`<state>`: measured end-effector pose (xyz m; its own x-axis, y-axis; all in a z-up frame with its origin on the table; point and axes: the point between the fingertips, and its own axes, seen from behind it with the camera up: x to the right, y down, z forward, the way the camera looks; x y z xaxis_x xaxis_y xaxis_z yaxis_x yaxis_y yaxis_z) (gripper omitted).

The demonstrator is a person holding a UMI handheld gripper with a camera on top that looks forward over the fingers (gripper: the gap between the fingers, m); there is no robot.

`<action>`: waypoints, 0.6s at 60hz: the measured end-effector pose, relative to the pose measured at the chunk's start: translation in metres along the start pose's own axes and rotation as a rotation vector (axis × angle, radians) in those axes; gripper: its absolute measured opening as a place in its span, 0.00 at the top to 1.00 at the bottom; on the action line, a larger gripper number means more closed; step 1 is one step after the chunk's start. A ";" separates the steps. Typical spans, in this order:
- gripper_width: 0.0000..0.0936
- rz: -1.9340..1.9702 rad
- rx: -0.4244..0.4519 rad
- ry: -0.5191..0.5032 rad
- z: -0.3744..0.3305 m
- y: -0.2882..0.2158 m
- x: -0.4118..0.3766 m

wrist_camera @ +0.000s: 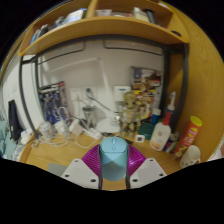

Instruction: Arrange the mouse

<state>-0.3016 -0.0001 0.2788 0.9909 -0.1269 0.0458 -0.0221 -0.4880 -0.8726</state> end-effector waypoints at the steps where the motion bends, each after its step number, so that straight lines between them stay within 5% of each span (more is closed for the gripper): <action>1: 0.67 -0.006 0.001 -0.008 -0.001 -0.005 -0.015; 15: 0.67 -0.065 -0.108 -0.100 0.008 0.082 -0.169; 36: 0.62 -0.075 -0.293 -0.105 0.039 0.222 -0.196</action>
<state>-0.4954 -0.0505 0.0571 0.9992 0.0009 0.0410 0.0290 -0.7224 -0.6908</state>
